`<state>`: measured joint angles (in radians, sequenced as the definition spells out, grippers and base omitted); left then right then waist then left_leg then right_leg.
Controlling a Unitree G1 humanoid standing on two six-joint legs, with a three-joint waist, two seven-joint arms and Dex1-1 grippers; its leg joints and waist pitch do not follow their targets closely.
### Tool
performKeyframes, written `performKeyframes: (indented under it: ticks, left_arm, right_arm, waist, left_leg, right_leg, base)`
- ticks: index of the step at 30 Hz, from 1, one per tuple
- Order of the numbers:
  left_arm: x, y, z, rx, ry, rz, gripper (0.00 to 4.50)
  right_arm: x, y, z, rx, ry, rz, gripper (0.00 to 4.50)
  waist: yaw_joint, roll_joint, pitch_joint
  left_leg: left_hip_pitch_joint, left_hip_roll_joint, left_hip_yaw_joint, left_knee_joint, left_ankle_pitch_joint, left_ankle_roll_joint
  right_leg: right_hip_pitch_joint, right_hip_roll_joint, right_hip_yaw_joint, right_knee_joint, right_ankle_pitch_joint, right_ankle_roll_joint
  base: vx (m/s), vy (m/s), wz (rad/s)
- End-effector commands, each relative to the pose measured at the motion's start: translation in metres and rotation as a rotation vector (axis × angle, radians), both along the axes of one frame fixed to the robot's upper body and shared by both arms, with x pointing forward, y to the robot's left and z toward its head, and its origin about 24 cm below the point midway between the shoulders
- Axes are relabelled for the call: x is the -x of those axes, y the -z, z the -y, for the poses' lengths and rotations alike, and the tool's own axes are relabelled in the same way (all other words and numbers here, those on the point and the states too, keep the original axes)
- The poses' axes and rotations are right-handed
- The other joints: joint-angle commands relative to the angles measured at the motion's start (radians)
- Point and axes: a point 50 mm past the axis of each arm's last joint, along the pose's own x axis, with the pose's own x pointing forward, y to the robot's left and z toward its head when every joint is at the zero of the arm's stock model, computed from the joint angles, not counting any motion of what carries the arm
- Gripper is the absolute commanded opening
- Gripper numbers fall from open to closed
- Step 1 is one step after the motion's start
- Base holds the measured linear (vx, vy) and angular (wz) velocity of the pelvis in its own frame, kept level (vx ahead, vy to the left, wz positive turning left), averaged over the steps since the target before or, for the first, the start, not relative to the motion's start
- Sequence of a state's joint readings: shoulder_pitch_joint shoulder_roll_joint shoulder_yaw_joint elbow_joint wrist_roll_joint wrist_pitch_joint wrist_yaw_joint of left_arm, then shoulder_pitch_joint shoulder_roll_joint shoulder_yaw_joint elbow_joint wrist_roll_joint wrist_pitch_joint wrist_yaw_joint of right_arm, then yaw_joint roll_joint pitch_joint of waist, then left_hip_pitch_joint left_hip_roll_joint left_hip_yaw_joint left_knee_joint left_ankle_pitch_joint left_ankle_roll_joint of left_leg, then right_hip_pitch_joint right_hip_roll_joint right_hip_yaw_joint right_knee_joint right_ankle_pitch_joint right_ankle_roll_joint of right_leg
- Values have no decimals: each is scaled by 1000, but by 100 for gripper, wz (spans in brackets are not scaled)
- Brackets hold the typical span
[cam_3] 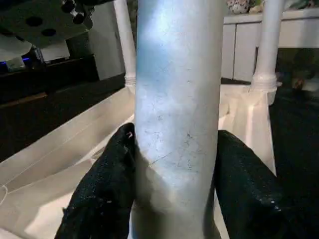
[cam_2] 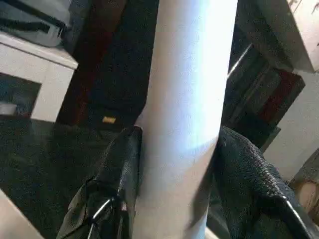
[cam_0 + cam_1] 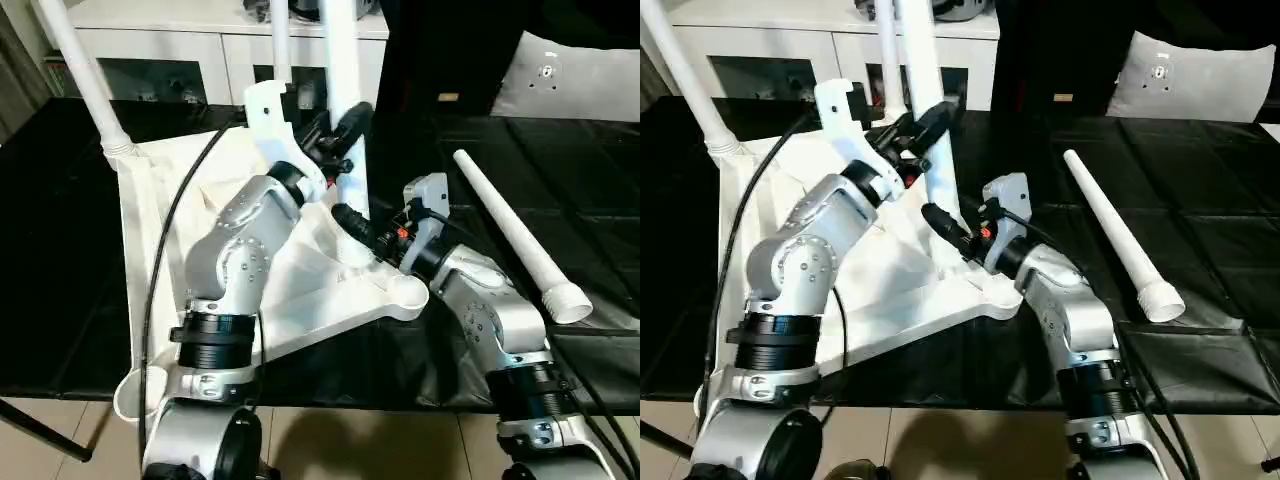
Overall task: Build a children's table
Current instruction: Pick table leg
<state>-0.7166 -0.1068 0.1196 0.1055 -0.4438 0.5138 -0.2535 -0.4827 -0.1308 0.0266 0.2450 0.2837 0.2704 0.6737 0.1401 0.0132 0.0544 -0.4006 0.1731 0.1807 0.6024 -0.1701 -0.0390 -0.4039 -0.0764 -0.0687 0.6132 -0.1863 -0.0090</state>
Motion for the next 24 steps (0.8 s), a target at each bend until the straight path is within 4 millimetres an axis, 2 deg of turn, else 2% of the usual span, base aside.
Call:
performKeyframes:
  ticks: [1, 11, 12, 13, 15, 18, 19, 22, 23, 24]
  left_arm:
    - [4, 8, 16, -38, 71, -31, 188]
    - [-4, 6, 2, -51, -4, -22, 182]
    - [-4, 6, 2, -51, -4, -22, 182]
    - [-5, 6, 0, -51, -8, -20, 182]
    - [-8, 4, -7, -59, -21, -11, 182]
    - [-10, 2, -14, -56, -23, -7, 178]
    - [-11, 0, -17, -51, -20, -6, 178]
    - [-11, -1, -22, -47, 12, -7, 178]
    - [-11, -1, -25, -45, 33, -8, 178]
    - [-11, -2, -26, -27, 59, -12, 178]
  right_arm:
    - [-3, -11, -7, 5, -20, 50, 188]
    - [-4, -14, -5, -12, -23, 67, 188]
    - [-4, -14, -5, -12, -23, 67, 258]
    - [-3, -17, -4, -51, -38, 74, 258]
    - [-1, -24, 2, -117, -73, 74, 261]
    - [1, -31, 9, -170, -86, 79, 298]
    - [2, -34, 13, -202, -99, 76, 304]
    - [4, -41, 24, -238, -114, 72, 323]
    - [5, -43, 28, -243, -125, 70, 344]
    - [5, -43, 33, -243, -125, 54, 346]
  waist:
    - [-6, -12, -76]
    - [-4, -13, -76]
    - [-4, -12, -76]
    - [-4, -15, -76]
    - [-4, -14, -76]
    - [-1, -13, -77]
    - [-2, -16, -77]
    - [2, -12, -78]
    - [1, -14, -77]
    - [2, -14, -78]
  left_leg:
    - [24, 57, -22, -63, -112, 65]
    - [26, 56, -22, -65, -133, 54]
    - [26, 57, -22, -65, -132, 53]
    - [25, 56, -21, -65, -133, 55]
    - [25, 56, -22, -65, -136, 59]
    - [26, 56, -23, -64, -127, 70]
    - [26, 56, -22, -64, -121, 71]
    - [28, 57, -22, -62, -110, 73]
    - [27, 55, -21, -63, -107, 71]
    - [26, 53, -20, -61, -106, 69]
  right_leg:
    - [53, -74, 46, -63, -92, -193]
    - [53, -75, 46, -66, -117, -188]
    - [52, -75, 46, -66, -119, -187]
    - [53, -75, 46, -66, -120, -186]
    - [53, -75, 45, -66, -119, -185]
    - [52, -74, 45, -64, -111, -179]
    - [53, -73, 45, -63, -107, -180]
    - [51, -74, 44, -60, -97, -191]
    - [51, -74, 44, -61, -96, -195]
    - [53, -74, 44, -60, -97, -199]
  base:
    - [0, 0, 0]
    - [0, 0, 0]
    - [0, 0, 0]
    - [0, 0, 0]
    - [0, 0, 0]
    - [0, 0, 0]
    - [0, 0, 0]
    - [0, 0, 0]
    - [0, 0, 0]
    - [0, 0, 0]
